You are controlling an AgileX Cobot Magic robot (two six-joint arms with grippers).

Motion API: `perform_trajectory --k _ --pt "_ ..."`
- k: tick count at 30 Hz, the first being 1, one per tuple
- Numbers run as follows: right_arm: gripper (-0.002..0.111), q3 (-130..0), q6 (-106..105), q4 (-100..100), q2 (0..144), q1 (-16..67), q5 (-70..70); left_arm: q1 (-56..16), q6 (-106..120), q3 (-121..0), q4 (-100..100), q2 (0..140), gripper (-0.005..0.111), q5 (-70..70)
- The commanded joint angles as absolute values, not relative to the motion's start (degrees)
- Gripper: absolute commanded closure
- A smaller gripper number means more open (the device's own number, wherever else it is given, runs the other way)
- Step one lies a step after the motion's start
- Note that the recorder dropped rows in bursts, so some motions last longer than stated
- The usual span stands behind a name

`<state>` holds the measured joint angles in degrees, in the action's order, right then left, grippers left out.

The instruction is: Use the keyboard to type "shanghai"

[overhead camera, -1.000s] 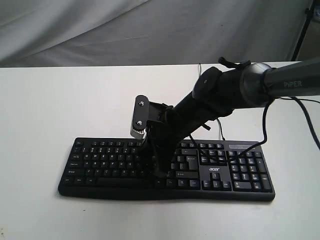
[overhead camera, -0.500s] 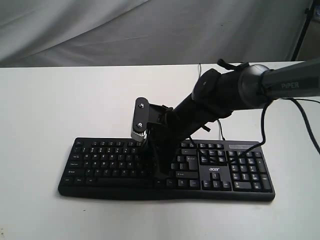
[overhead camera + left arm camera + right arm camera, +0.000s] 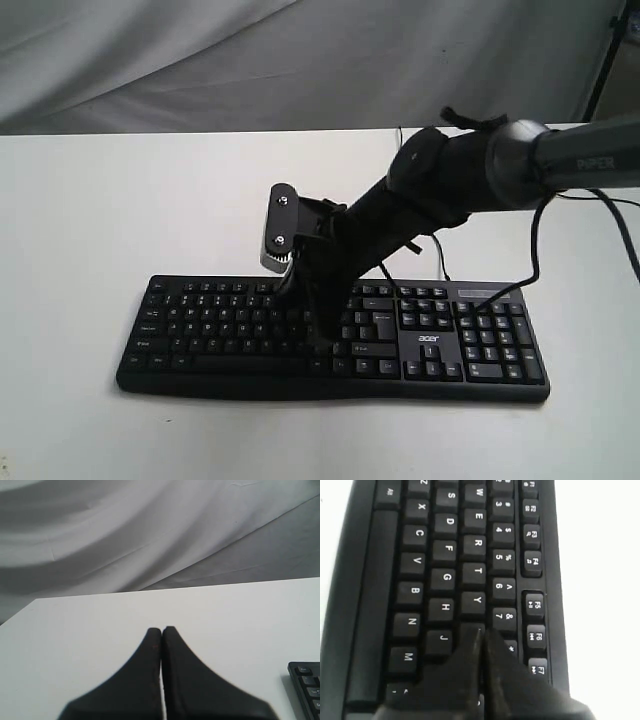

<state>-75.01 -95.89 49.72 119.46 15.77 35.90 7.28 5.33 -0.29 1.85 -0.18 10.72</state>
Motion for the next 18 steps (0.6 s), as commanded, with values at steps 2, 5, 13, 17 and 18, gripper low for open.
perform_trajectory --k 2,5,13,17,18 --pt "0.108 -74.8 -96.0 51.6 118.1 15.5 36.7 7.1 5.2 0.0 1.8 0.0 0.106 10.5" --pt "0.108 -74.8 -96.0 51.6 118.1 15.5 36.5 7.1 5.2 0.0 1.8 0.0 0.106 10.5" --pt "0.108 -74.8 -95.1 53.8 112.7 15.5 35.6 7.1 5.2 0.0 1.8 0.0 0.106 10.5" --pt "0.108 -74.8 -91.1 59.1 108.2 15.5 35.6 7.1 5.2 0.0 1.8 0.0 0.106 10.5" --pt "0.108 -74.8 -90.2 59.5 107.3 15.5 35.6 7.1 5.2 0.0 1.8 0.0 0.106 10.5"
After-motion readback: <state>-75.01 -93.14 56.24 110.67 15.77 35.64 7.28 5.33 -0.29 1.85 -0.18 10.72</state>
